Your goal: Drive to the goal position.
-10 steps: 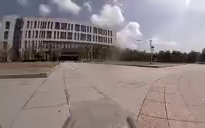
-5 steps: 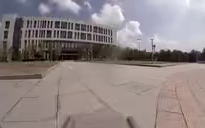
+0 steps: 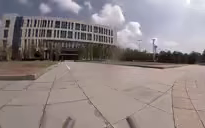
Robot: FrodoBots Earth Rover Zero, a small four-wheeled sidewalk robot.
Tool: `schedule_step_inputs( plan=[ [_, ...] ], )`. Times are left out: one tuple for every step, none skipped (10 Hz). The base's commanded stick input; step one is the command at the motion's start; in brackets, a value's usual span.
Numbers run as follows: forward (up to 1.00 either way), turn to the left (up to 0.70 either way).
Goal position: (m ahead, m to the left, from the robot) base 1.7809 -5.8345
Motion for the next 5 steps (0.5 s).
schedule_step_inputs(
  plan=[
    [0.70, 0.05],
    [0.70, 0.05],
    [0.70, 0.05],
    [0.70, 0.05],
    [0.70, 0.05]
  ],
)
